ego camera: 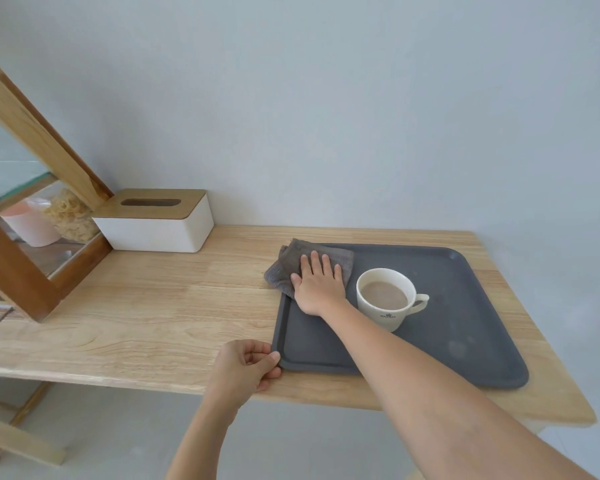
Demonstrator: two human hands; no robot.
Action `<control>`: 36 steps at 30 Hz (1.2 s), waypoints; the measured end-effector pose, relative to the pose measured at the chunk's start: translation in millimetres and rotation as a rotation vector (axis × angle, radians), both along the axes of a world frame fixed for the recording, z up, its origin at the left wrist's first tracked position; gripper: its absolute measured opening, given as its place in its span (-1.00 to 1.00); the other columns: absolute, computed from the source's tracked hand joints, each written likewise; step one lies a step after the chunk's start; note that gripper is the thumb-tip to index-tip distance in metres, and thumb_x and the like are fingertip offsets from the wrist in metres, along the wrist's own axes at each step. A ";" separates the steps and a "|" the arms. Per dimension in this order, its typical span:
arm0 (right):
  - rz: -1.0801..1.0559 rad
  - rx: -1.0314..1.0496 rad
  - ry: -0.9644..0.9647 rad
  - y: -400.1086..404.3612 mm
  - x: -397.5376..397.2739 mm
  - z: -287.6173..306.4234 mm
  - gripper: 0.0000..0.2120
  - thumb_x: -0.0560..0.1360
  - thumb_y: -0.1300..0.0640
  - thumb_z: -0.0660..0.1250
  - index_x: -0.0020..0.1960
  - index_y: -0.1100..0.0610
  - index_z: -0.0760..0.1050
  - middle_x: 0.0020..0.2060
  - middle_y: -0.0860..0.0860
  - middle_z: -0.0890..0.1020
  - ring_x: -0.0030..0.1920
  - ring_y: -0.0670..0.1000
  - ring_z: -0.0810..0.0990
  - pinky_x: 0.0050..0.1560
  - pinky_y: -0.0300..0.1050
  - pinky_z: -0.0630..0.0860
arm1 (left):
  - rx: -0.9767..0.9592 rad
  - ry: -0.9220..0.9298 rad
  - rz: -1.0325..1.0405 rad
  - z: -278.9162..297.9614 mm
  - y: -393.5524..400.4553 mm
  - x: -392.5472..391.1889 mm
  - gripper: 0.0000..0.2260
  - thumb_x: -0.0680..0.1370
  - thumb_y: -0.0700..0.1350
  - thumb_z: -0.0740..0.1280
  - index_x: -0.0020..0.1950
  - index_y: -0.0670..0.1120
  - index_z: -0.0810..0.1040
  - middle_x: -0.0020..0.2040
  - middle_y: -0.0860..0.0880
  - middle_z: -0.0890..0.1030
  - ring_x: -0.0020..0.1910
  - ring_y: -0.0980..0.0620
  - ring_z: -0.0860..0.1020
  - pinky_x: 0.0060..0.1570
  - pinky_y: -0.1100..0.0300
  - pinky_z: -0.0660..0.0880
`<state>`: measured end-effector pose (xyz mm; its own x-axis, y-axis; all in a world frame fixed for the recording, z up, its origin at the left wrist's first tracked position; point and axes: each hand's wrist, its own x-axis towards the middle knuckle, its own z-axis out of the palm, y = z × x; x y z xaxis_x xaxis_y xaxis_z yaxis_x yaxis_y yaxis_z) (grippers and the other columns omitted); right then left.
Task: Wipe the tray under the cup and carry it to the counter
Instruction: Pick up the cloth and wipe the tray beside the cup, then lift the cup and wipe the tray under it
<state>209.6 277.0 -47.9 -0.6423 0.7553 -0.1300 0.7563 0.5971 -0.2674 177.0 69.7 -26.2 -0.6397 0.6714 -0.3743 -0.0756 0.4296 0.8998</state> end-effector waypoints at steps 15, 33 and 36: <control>0.321 -0.063 -0.017 -63.5 91.2 9.7 -0.47 0.67 -0.08 -0.12 0.60 0.01 -0.12 0.59 -0.06 -0.15 0.58 0.00 -0.21 0.55 0.05 -0.22 | -0.025 -0.027 -0.041 -2.6 -3.8 -7.1 -0.88 0.54 -0.29 0.34 0.04 -0.20 0.63 -0.16 -0.16 0.73 -0.28 0.13 0.70 -0.36 0.31 0.58; -0.299 0.381 0.904 -72.0 192.4 4.7 -0.40 0.27 0.04 0.60 0.18 0.20 0.42 0.09 0.05 0.50 0.13 0.10 0.43 0.24 -0.15 0.29 | -0.122 -0.043 -0.051 20.2 3.0 -3.5 -0.43 0.45 0.36 0.22 -0.04 -0.13 0.67 -0.18 -0.07 0.74 -0.22 0.00 0.71 -0.18 0.11 0.62; -0.346 0.188 0.840 -50.3 191.7 10.1 0.06 0.16 -0.06 0.65 0.47 0.19 0.17 0.39 0.12 0.30 0.42 0.10 0.22 0.41 -0.04 0.19 | -0.173 0.038 -0.113 27.6 7.2 4.3 -0.34 0.36 0.45 0.23 -0.05 -0.14 0.64 -0.13 -0.07 0.69 -0.26 0.05 0.67 -0.33 0.22 0.56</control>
<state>401.3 226.8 -37.8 -0.2052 0.8840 0.4200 0.5027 0.4634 -0.7297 181.3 77.0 1.3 -0.5798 0.6671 -0.4677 0.0140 0.5822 0.8129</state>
